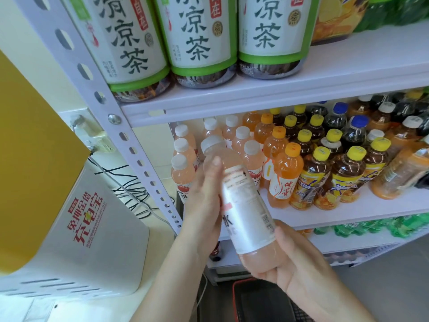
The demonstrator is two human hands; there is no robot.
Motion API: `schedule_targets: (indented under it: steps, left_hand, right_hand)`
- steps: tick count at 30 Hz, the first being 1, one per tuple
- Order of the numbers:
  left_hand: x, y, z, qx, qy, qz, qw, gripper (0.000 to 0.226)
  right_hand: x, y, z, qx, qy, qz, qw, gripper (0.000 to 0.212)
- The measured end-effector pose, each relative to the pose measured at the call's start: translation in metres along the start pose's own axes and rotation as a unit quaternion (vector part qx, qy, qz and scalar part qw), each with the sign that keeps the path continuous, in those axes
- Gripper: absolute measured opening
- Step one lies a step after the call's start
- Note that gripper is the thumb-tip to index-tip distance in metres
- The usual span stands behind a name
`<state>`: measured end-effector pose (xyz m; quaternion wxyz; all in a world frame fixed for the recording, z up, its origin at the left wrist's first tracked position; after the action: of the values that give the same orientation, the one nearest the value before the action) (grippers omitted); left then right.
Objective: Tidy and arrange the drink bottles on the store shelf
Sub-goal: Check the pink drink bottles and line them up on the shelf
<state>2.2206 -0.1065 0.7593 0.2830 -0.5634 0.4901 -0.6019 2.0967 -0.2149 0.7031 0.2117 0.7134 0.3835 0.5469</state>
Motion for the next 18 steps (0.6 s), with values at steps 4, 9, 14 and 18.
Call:
schedule_targets:
  steps: [4, 9, 14, 18]
  left_hand:
    - [0.006, 0.004, -0.002, 0.037, -0.021, -0.002, 0.999, 0.068]
    - [0.002, 0.007, -0.005, -0.001, -0.061, -0.070, 0.996, 0.060]
    - [0.006, 0.011, -0.008, -0.077, 0.002, -0.158, 0.984, 0.088]
    - [0.007, 0.007, -0.007, -0.070, 0.035, -0.146, 0.986, 0.059]
  right_hand:
    - [0.000, 0.010, -0.004, -0.121, -0.157, -0.304, 0.932, 0.062]
    - [0.010, 0.018, -0.015, -0.138, -0.184, -0.417, 0.879, 0.070]
    - [0.010, 0.015, -0.013, -0.126, -0.138, -0.134, 0.973, 0.034]
    - [0.012, -0.001, -0.024, -0.018, -0.064, -0.089, 0.994, 0.034]
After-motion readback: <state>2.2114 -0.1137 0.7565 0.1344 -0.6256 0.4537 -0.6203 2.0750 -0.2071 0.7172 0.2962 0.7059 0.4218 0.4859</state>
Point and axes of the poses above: each hand's wrist, its own z-axis towards the middle knuckle, its own x-axis out of the palm, y = z × x, the point moved 3 cm from there along z, towards the middle knuckle, and after that the axes turned 7 degrees about x, right-handed, at the moved point
